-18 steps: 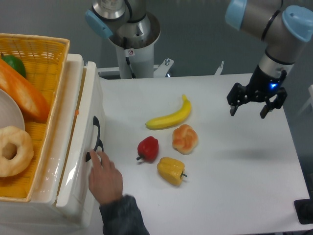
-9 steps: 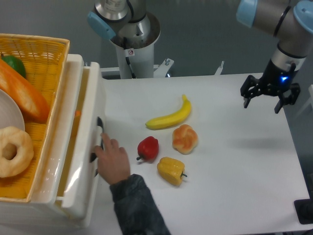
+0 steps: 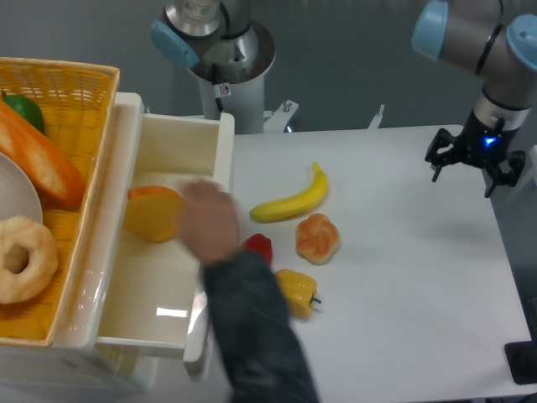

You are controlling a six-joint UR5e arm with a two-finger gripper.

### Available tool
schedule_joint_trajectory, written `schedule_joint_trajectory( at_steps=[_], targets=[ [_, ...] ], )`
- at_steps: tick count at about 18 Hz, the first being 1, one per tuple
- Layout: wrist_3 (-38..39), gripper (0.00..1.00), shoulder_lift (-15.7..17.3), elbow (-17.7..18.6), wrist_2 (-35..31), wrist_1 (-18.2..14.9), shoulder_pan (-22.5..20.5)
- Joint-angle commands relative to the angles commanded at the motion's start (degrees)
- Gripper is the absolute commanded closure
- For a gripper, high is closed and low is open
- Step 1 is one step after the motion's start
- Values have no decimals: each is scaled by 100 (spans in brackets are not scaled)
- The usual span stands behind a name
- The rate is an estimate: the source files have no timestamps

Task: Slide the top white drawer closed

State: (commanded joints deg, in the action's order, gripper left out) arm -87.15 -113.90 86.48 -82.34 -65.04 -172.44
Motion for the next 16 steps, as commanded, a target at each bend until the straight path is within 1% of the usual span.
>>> schedule_joint_trajectory(
  at_steps=[3, 6, 9, 12, 16],
  targets=[
    [-705, 0, -53, 0, -483, 44, -9],
    [-952, 0, -167, -17, -546, 289, -9],
    [-1241, 0, -255, -79, -634, 281, -26],
    [-1873, 0, -317, -114, -845, 273, -105],
    [-1946, 0, -316, -105, -828, 264, -150]
  ],
)
